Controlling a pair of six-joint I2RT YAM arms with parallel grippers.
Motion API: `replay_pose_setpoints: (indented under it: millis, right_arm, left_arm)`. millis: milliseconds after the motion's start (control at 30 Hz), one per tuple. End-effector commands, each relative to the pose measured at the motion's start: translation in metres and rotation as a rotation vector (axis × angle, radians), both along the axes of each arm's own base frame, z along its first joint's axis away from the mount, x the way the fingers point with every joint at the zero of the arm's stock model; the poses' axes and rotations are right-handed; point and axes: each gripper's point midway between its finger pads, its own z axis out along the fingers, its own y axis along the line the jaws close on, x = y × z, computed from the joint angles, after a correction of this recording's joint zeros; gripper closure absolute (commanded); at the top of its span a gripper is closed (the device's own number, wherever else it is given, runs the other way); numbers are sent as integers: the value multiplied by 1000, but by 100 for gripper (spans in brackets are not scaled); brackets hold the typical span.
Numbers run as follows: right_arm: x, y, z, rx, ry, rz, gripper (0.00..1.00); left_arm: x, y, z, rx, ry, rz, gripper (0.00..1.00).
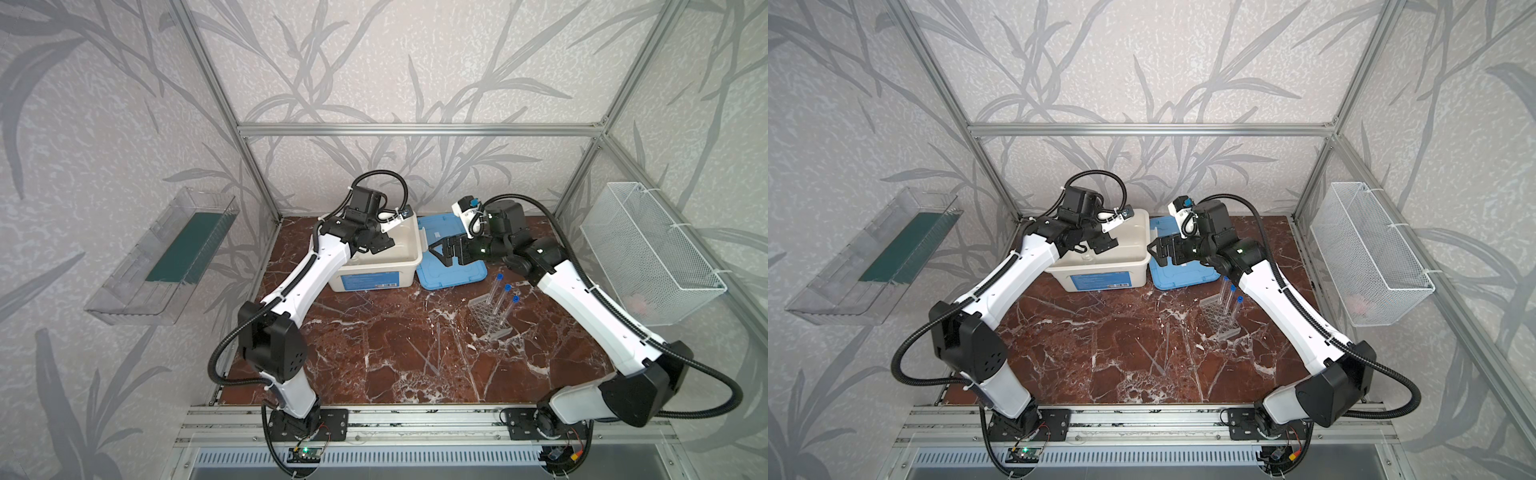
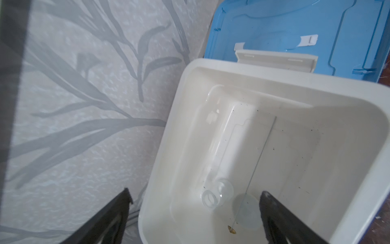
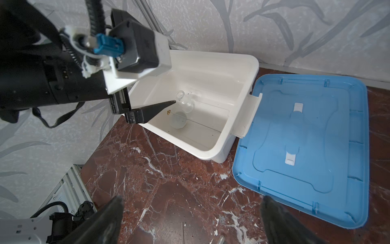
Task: Organize the chemistry lab equipment
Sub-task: 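Open the left gripper to release the rod and raise it from the bin, then move the left gripper toward the long plastic pipette on the table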
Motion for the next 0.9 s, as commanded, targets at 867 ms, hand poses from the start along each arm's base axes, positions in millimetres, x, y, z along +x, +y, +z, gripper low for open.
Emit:
replay_pose_setpoints:
  millis: [867]
  right_arm:
    - [-146, -72, -124, -255, 262, -77, 1]
  left_arm:
    - [-228, -44, -68, -1407, 893, 987, 7]
